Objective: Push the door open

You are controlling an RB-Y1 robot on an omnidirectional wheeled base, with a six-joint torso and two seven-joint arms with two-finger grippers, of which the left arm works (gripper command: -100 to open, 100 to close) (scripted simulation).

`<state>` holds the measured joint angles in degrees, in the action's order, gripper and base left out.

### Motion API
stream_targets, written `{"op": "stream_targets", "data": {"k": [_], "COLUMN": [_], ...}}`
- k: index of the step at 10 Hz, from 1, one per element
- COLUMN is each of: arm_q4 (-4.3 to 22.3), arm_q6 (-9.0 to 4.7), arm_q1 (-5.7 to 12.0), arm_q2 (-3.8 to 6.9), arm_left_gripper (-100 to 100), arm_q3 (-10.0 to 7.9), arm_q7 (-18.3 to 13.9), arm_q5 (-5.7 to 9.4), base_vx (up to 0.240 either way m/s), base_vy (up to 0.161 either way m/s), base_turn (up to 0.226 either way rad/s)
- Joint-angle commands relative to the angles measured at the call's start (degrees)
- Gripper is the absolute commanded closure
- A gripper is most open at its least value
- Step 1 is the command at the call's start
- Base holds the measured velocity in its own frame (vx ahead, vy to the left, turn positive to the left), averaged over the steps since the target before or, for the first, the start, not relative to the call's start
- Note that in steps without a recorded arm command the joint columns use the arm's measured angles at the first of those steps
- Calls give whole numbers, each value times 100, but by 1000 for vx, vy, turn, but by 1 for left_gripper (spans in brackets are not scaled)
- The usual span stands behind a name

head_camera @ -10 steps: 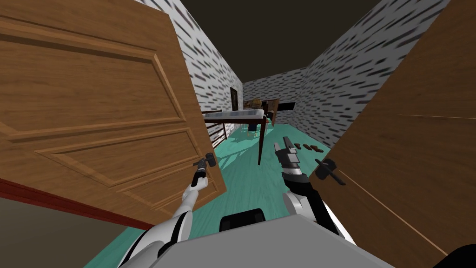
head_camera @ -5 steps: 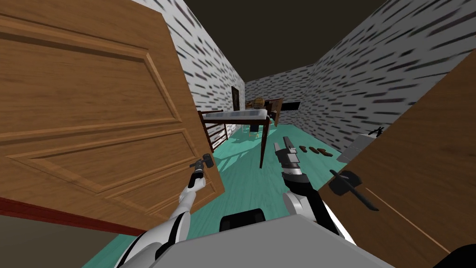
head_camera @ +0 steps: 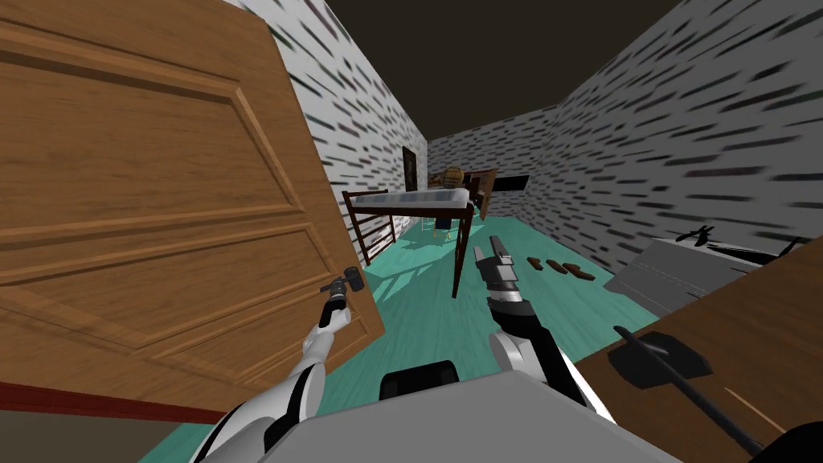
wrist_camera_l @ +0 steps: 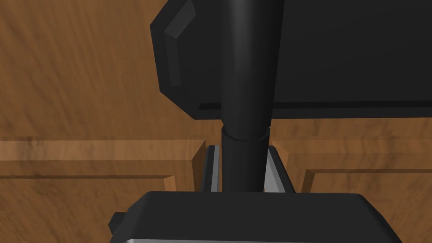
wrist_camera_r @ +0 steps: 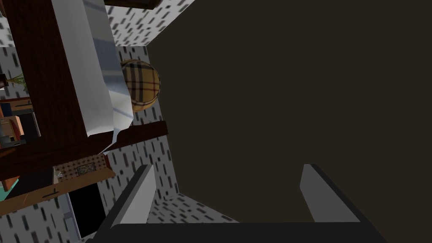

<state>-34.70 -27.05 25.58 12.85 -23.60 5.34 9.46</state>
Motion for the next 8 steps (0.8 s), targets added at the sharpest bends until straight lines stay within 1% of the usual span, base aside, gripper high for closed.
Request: {"op": "stream_targets", "data": {"k": [1, 5, 6, 7, 8], "arm_q4": [-64, -50, 11, 27, 28], "arm_q6": [7, -2, -9, -29, -31], "arm_q1": [-43, -69, -73, -89, -94], "arm_q2": [52, 128, 140, 195, 204], "arm_left_gripper": [100, 100, 100, 100, 100], "arm_q3": [-83, -256, -221, -341, -366], "arm_q7": [22, 82, 47, 89, 100], "arm_q5": [26, 83, 75, 117, 125], "base_vx": [162, 160, 70, 144, 218], "base_vy": [-57, -74, -20, -32, -40], "base_turn": [52, 59, 36, 50, 60]}}
